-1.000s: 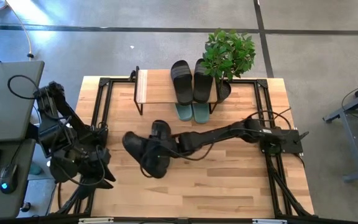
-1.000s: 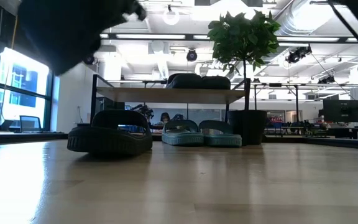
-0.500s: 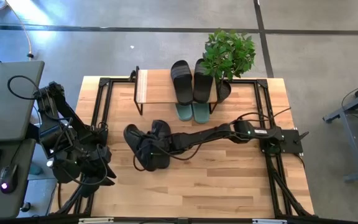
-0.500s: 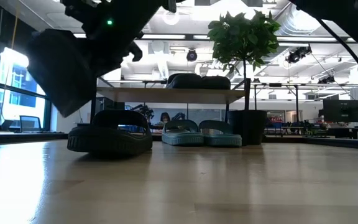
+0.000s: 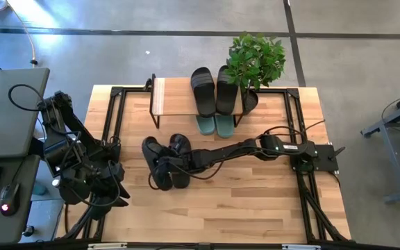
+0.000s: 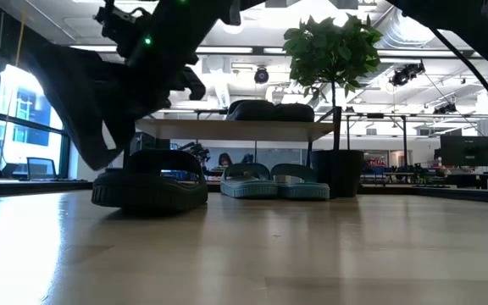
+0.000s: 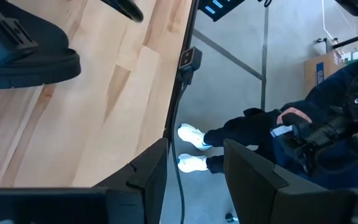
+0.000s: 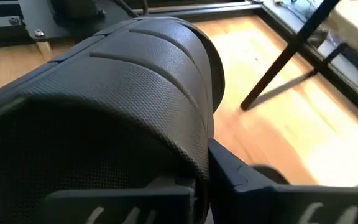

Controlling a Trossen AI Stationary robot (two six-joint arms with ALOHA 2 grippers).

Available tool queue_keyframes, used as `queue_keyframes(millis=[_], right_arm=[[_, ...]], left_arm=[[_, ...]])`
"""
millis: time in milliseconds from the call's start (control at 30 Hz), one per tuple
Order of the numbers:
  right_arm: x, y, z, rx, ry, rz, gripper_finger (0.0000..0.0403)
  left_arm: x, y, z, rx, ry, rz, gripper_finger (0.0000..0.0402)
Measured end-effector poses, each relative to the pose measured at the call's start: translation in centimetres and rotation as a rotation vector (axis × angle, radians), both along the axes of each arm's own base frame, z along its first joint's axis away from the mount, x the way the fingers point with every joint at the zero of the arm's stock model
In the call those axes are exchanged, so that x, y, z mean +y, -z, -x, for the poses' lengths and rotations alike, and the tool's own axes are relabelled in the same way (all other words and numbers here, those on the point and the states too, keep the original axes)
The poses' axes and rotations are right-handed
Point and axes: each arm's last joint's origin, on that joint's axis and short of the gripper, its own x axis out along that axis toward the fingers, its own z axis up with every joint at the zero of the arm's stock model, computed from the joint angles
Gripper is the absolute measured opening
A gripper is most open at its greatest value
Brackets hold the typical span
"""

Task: Pick and place slides into the shelf
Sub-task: Put the black slipper under the shelf

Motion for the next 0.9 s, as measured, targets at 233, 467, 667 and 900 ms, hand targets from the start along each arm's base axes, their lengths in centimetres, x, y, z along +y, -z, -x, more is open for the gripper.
queue_keyframes(millis=[233,467,667,900], right_arm=[[-0.1,1.2,0.5,0.070,0.059,-0.001,0.0000],[-0.5,1.6,1.1,0.087,0.152,0.031,0.0000],[-0.4,1.8,1.4,0.123,0.152,0.035,0.0000],[-0.1,1.7,0.9,0.115,0.060,-0.008,0.0002]], left_arm=[[0.0,0.0,0.0,0.004,0.000,-0.005,0.0142],[0.1,0.1,0.0,0.007,0.000,-0.009,0.0142],[0.1,0.1,0.1,0.009,0.004,-0.008,0.0142],[0.1,0.1,0.1,0.004,0.021,-0.025,0.0142]])
